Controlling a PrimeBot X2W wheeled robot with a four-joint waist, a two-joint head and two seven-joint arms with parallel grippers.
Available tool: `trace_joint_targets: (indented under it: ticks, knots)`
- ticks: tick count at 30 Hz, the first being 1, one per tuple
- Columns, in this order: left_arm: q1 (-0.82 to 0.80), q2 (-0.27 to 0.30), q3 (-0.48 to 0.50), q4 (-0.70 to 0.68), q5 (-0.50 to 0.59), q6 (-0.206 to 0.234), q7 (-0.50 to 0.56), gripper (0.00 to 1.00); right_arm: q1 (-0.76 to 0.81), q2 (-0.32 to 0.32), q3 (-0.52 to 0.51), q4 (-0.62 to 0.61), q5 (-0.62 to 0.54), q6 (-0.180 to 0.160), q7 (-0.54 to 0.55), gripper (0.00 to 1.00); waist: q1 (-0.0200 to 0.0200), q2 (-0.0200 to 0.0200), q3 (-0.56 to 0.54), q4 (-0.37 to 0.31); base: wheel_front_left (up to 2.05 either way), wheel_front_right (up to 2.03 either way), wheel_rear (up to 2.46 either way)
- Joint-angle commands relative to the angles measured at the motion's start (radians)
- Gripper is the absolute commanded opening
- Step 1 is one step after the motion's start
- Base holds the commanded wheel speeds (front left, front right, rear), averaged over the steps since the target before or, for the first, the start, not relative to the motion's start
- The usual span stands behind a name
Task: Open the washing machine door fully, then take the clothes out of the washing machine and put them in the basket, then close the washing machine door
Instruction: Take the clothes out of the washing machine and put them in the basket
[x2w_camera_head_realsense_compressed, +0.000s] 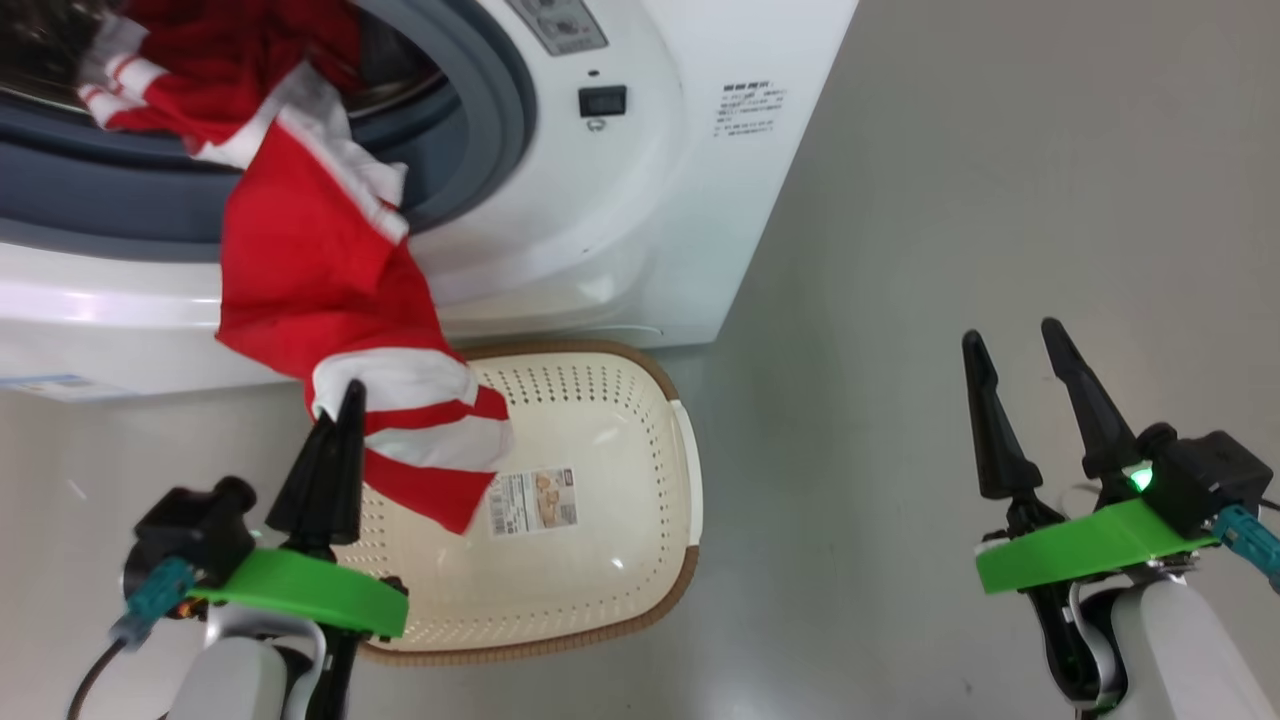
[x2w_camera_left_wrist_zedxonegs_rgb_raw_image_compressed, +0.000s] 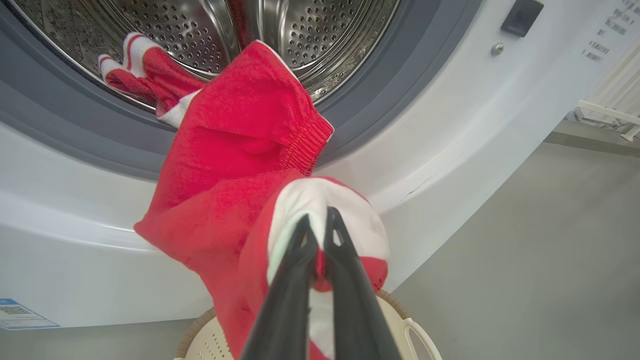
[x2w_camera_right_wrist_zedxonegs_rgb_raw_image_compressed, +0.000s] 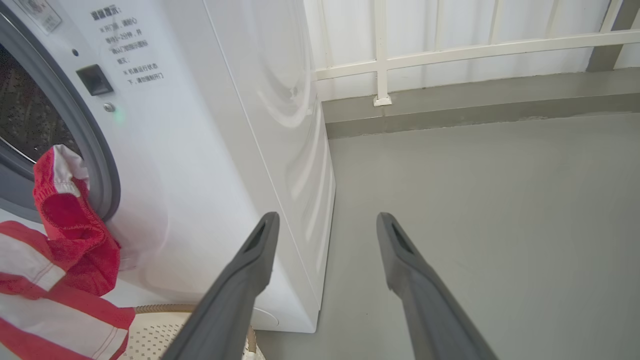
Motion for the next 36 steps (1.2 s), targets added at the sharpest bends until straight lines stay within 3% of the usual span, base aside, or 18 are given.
trace_joint_targets:
  ticks: [1, 20, 35, 36]
  knots:
    - [-0.027, 0.025, 0.024, -0.001, -0.009, 0.002, -0.005, 0.00, -0.019, 0.001, 0.027, -0.028, 0.005, 0.005, -0.006, 1.00, -0.0001, 0.0000, 0.020, -0.010, 0.00, 0.00, 0.00]
    - [-0.237, 0.075, -0.166, 0.440, -0.092, 0.002, -0.005, 0.00, -0.082, 0.001, 0.049, -0.055, 0.020, 0.005, -0.006, 1.00, -0.0001, 0.0000, 0.191, -0.065, 0.00, 0.00, 0.00]
    - [-0.347, 0.102, -0.313, 0.592, -0.218, 0.002, -0.005, 0.00, -0.107, 0.001, 0.060, -0.068, 0.021, 0.005, -0.006, 1.00, -0.0001, 0.0000, 0.270, -0.076, 0.00, 0.00, 0.00]
    - [-0.352, 0.105, -0.316, 0.596, -0.223, 0.002, -0.005, 0.09, -0.108, 0.001, 0.061, -0.067, 0.021, 0.005, -0.006, 1.00, -0.0001, 0.0000, 0.271, -0.077, 0.00, 0.00, 0.00]
